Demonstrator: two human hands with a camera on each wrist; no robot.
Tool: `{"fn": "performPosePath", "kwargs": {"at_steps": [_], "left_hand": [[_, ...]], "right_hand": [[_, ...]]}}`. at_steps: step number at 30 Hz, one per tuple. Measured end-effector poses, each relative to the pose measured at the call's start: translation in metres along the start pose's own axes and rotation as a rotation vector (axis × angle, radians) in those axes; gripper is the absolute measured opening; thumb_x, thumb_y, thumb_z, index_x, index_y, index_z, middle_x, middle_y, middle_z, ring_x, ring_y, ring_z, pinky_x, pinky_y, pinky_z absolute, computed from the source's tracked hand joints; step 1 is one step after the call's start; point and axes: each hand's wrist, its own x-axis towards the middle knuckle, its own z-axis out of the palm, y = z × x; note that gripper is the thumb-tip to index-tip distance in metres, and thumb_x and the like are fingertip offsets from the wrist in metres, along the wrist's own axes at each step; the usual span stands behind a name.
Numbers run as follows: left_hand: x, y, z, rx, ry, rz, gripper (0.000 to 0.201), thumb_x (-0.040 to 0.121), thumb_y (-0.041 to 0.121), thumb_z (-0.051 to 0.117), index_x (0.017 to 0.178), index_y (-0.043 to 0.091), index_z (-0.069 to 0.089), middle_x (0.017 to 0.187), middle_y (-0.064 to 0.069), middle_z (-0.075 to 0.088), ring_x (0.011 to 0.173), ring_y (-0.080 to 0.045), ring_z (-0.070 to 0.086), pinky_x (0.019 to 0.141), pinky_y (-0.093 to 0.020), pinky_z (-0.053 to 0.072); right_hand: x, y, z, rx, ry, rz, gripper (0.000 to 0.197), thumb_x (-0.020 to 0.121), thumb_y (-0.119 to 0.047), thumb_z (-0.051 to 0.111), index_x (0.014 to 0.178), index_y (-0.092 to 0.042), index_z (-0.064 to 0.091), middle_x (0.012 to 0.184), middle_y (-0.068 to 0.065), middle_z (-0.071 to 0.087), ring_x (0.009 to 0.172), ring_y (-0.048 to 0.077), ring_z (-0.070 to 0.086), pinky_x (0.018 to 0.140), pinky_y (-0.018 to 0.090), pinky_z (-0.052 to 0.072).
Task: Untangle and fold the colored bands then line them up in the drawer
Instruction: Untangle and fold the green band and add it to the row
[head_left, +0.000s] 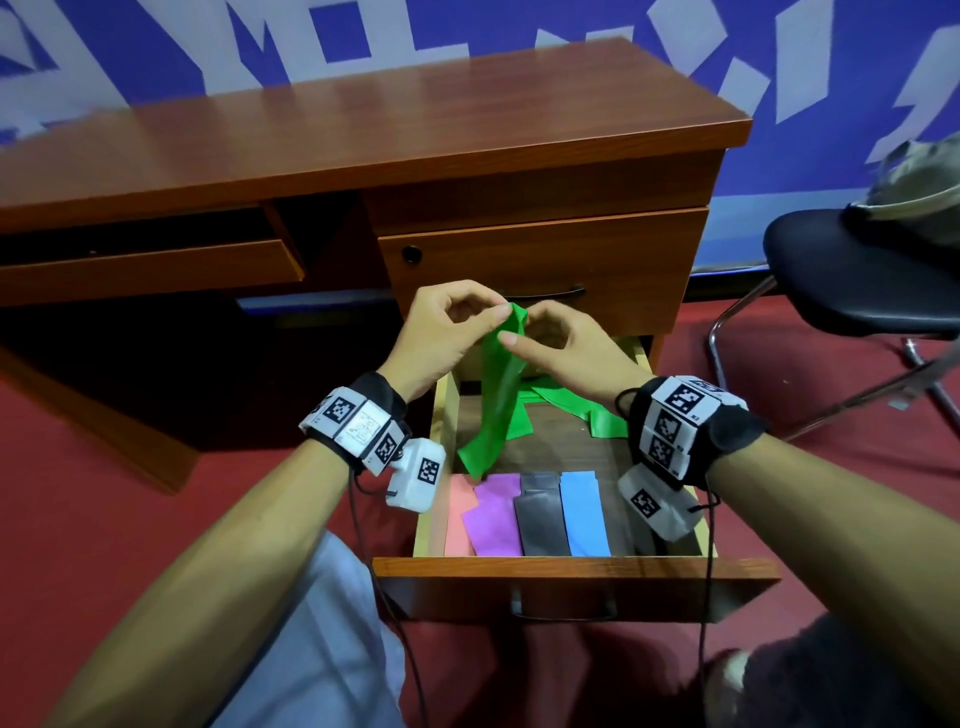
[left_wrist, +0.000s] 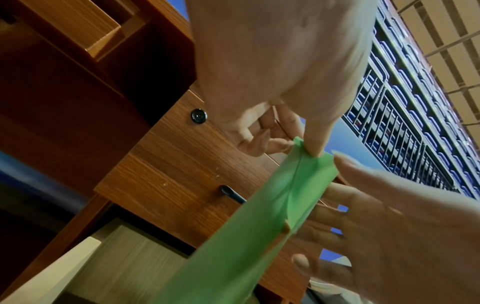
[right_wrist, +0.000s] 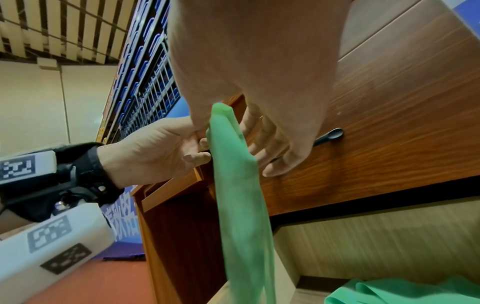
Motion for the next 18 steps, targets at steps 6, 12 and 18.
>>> {"fn": "performPosePath", "kwargs": {"at_steps": [6, 12, 18], "left_hand": [[0.0015, -0.0035, -0.0001, 0.016, 0.018, -0.021, 0.009, 0.086, 0.020, 0.080, 0.091, 0.012, 0.078, 0.081, -0.008, 0.069, 0.075, -0.018, 0.055, 0.070, -0.037, 0.045], [0.0024, -0.0016, 0.0005, -0.006, 0.006, -0.029, 0.008, 0.087, 0.014, 0.079, 0.093, 0.009, 0.078, 0.082, -0.001, 0.069, 0.075, -0.013, 0.054, 0.070, -0.032, 0.042], [0.0009, 0.0023, 0.0025, 0.018, 0.001, 0.004, 0.007, 0.088, 0.009, 0.077, 0.094, 0.007, 0.077, 0.095, -0.018, 0.072, 0.082, -0.015, 0.060, 0.074, -0.030, 0.047]], "right_hand": [[0.0060, 0.0065, -0.0036, -0.202, 0.187, -0.194, 0.014, 0.095, -0.036, 0.064, 0.095, -0.023, 0.069, 0.093, -0.010, 0.071, 0.091, 0.008, 0.066, 0.086, 0.034, 0.055], [0.0070, 0.0047, -0.0041, -0.058, 0.178, -0.131, 0.008, 0.093, -0.021, 0.071, 0.097, -0.015, 0.073, 0.092, 0.000, 0.073, 0.082, 0.007, 0.066, 0.076, 0.025, 0.054], [0.0064, 0.0023, -0.0054, 0.000, 0.125, 0.051, 0.028, 0.085, -0.006, 0.077, 0.109, -0.013, 0.065, 0.087, 0.002, 0.067, 0.069, 0.002, 0.060, 0.057, 0.014, 0.049]]}}
